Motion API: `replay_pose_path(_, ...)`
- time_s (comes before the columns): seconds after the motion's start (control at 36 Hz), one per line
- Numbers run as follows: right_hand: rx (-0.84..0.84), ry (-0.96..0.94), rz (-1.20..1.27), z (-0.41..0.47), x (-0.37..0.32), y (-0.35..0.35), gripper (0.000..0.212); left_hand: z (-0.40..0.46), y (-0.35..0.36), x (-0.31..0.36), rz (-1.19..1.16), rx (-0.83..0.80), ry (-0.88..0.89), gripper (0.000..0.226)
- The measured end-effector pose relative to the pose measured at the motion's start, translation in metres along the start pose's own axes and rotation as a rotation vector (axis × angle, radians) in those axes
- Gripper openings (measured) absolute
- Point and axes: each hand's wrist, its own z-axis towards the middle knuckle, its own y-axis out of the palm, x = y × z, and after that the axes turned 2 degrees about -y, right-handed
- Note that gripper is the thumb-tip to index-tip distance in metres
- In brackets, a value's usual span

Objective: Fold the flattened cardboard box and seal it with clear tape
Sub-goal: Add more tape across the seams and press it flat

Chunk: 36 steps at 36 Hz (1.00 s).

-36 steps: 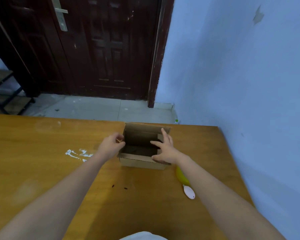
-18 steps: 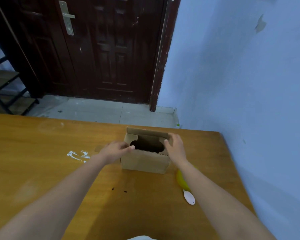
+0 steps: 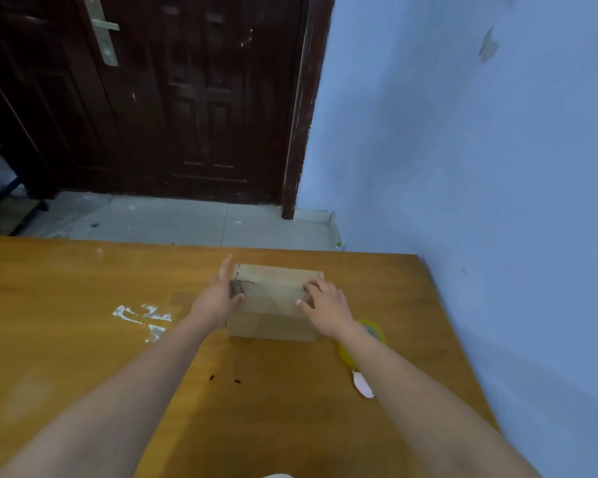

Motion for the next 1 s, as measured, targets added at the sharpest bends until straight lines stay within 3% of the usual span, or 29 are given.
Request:
replay_pose_path(0.14,-0.104,0.175,0.02,-0.004,-0.001,0.013,0.058,0.006,0.007,0.001,0.195,-0.099,-0.046,0.053)
replay_pose_path(0.31,-0.127,0.233,0.227,0.0,-0.001,0.024,0.062,0.005,0.017,0.0,0.196,-0.159,-0.041,0.054)
replay_pose_path(0.75,-0.065,0.245,0.165,-0.001,0.019,-0.004,0.063,-0.006,0.035,0.02,0.163,-0.07,-0.055,0.044)
replay_pose_path(1.0,-0.14,0.203,0.099,-0.003,0.032,0.004,0.06,-0.009,0.043,0.038,0.412,-0.104,-0.195,0.05)
